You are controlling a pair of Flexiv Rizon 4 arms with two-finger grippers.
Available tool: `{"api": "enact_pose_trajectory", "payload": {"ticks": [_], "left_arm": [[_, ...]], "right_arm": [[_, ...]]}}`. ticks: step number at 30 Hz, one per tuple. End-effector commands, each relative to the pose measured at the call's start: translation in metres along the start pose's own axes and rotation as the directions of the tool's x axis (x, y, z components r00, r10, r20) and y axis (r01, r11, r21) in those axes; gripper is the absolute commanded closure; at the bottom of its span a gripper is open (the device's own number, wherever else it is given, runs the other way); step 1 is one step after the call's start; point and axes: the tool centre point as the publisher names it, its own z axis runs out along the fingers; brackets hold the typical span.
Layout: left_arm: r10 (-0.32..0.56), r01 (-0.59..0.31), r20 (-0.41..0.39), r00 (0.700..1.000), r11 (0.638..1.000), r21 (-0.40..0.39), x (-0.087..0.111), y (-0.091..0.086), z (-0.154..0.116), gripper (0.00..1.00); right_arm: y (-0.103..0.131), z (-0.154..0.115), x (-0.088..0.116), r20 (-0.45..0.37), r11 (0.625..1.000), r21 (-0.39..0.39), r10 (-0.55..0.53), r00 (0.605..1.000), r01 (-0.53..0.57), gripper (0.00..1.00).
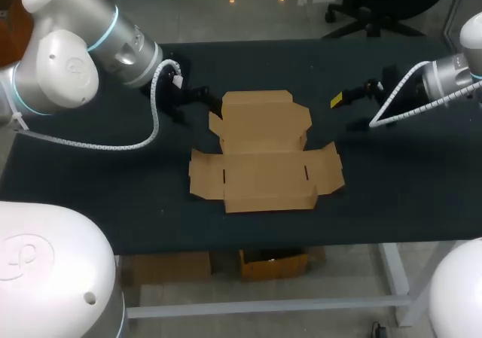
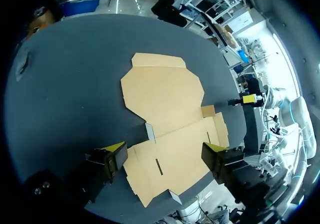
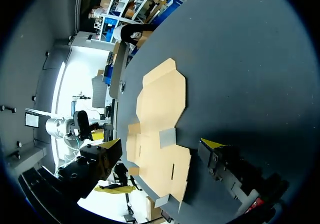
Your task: Assemble the packaging by folding the flat box into shape, placing the metal phone stand inside, and closing the box properly
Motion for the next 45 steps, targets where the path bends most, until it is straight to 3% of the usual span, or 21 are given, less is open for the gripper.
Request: {"api": "enact_pose_trajectory", "payload": {"ticks": [1, 19, 22, 35, 36, 37, 39, 42, 45], "left_arm": [[-0.01, 0.01, -0.002, 1.0, 1.0, -0.007, -0.004, -0.011, 0.001, 0.0], [-0.017, 0.017, -0.004, 1.0, 1.0, -0.023, -0.006, -0.015, 0.0, 0.0], [-0.011, 0.011, -0.011, 1.0, 1.0, -0.024, -0.006, -0.015, 0.001, 0.0], [-0.002, 0.003, -0.028, 1.0, 1.0, 0.024, -0.01, -0.025, 0.0, 0.0], [-0.002, 0.003, -0.03, 1.0, 1.0, 0.025, -0.01, -0.025, 0.0, 0.0], [-0.003, 0.004, -0.031, 1.0, 1.0, 0.027, -0.011, -0.025, 0.0, 0.0], [-0.006, 0.007, -0.035, 0.999, 0.999, 0.032, -0.012, -0.025, 0.0, 0.0], [-0.012, 0.013, -0.033, 0.999, 0.999, 0.041, -0.013, -0.026, -0.001, 0.0], [-0.013, 0.015, -0.034, 0.999, 0.999, 0.05, -0.013, -0.027, -0.003, 0.0]], "right_arm": [[-0.001, 0.005, -0.003, -0.003, 1.0, -0.008, -0.001, 1.0, 0.001, 0.0], [-0.001, 0.005, -0.003, -0.003, 1.0, -0.008, -0.001, 1.0, 0.001, 0.0], [0.006, 0.015, 0.0, 0.005, 1.0, 0.009, -0.001, 1.0, 0.001, 0.0], [0.017, 0.024, -0.008, 0.028, 1.0, -0.001, 0.016, 0.999, -0.016, 0.0], [0.019, 0.024, -0.01, 0.028, 1.0, 0.0, 0.02, 0.999, -0.02, 0.07], [0.02, 0.026, -0.011, 0.019, 1.0, 0.004, 0.024, 1.0, -0.024, 0.25], [0.024, 0.029, -0.012, 0.016, 1.0, 0.006, 0.027, 0.999, -0.027, 0.4], [0.028, 0.033, -0.013, 0.007, 0.999, 0.011, 0.03, 1.0, -0.03, 0.51], [0.031, 0.038, -0.014, 0.003, 0.999, 0.02, 0.035, 0.999, -0.035, 0.51]]}}
